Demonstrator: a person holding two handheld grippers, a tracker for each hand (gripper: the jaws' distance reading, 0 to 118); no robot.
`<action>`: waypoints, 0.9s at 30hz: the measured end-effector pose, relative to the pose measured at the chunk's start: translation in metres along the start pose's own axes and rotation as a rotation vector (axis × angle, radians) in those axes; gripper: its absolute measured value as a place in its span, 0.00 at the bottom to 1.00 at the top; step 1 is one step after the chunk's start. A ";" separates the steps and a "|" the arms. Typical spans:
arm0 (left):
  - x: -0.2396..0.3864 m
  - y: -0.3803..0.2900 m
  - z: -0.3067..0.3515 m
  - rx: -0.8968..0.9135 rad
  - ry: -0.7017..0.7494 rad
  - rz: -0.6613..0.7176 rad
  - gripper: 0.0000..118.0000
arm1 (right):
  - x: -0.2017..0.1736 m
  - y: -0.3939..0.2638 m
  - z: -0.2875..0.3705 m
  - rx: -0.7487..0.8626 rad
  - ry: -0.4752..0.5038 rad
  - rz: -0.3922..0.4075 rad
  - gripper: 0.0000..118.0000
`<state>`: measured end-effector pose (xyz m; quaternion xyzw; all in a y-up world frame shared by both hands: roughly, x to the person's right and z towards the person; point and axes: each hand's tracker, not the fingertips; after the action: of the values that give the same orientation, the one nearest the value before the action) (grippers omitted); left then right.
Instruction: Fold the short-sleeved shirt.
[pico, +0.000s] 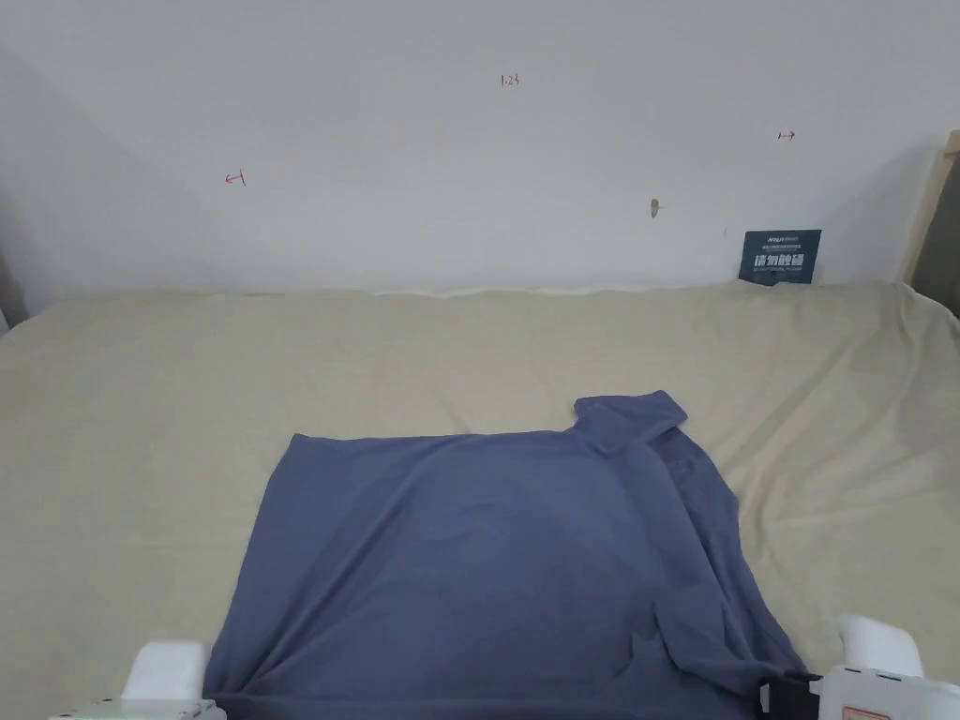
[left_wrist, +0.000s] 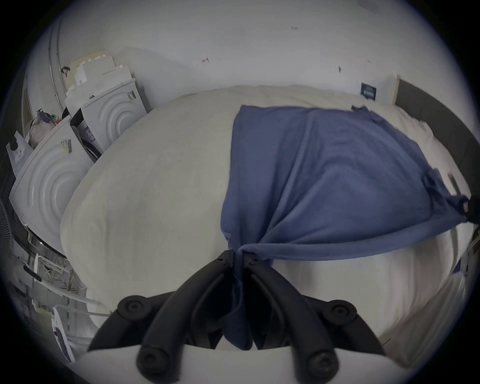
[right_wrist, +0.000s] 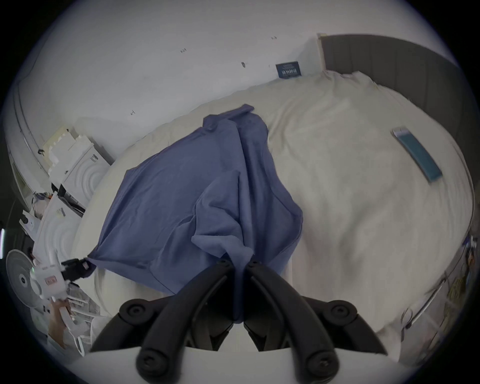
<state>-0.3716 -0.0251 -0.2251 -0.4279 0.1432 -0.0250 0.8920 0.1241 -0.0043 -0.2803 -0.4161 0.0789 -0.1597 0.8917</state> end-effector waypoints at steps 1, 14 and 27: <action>-0.002 -0.013 -0.002 0.002 0.003 -0.004 0.06 | 0.003 -0.011 0.004 0.002 -0.005 0.004 0.04; -0.016 -0.038 0.029 0.009 -0.129 0.158 0.99 | 0.022 -0.034 0.018 -0.003 -0.041 0.036 0.90; -0.020 -0.049 0.119 0.140 -0.215 0.150 0.89 | -0.017 -0.056 0.097 0.128 0.027 0.182 0.77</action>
<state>-0.3542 0.0369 -0.1124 -0.3529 0.0762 0.0777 0.9293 0.1221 0.0376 -0.1745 -0.3474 0.1179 -0.0883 0.9261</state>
